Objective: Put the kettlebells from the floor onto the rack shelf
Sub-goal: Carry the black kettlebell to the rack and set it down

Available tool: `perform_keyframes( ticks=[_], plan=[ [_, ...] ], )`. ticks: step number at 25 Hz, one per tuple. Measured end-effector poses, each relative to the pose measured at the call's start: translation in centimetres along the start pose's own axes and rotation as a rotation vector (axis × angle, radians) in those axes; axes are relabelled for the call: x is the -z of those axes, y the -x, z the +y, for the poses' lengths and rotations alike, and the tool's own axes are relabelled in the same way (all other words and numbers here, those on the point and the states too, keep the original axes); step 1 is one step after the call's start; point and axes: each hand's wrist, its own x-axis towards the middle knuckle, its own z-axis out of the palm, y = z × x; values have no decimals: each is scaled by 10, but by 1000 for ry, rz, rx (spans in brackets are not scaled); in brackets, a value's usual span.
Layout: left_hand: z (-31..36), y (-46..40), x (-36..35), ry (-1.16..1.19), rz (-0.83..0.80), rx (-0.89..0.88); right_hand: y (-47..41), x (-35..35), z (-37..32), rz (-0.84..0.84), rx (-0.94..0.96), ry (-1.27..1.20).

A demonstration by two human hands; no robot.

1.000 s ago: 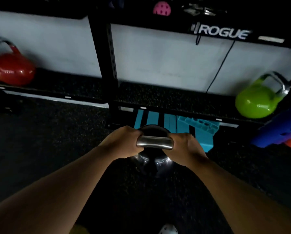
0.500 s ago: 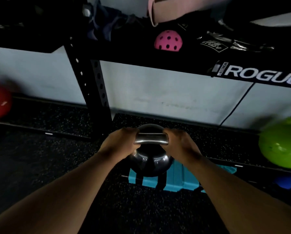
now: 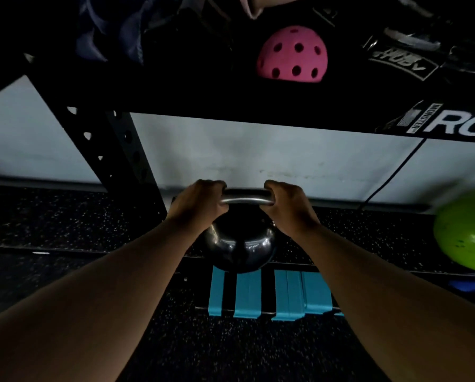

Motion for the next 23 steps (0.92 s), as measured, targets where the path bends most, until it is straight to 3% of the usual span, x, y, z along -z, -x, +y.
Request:
perform_keyframes(
  ticks=[12, 15, 19, 23],
  plan=[
    [-6, -31, -13, 142, 35, 78, -29, -8, 12, -34, -129, -85],
    [-5, -24, -11, 286, -15, 94, -24, -3, 8, -42, -138, 23],
    [-4, 8, -1, 372, 50, 133, -9, 16, -3, 0, 45, 76],
    [-11, 77, 13, 143, 45, 212, 26, 24, -37, 28, 308, 106]
  ],
)
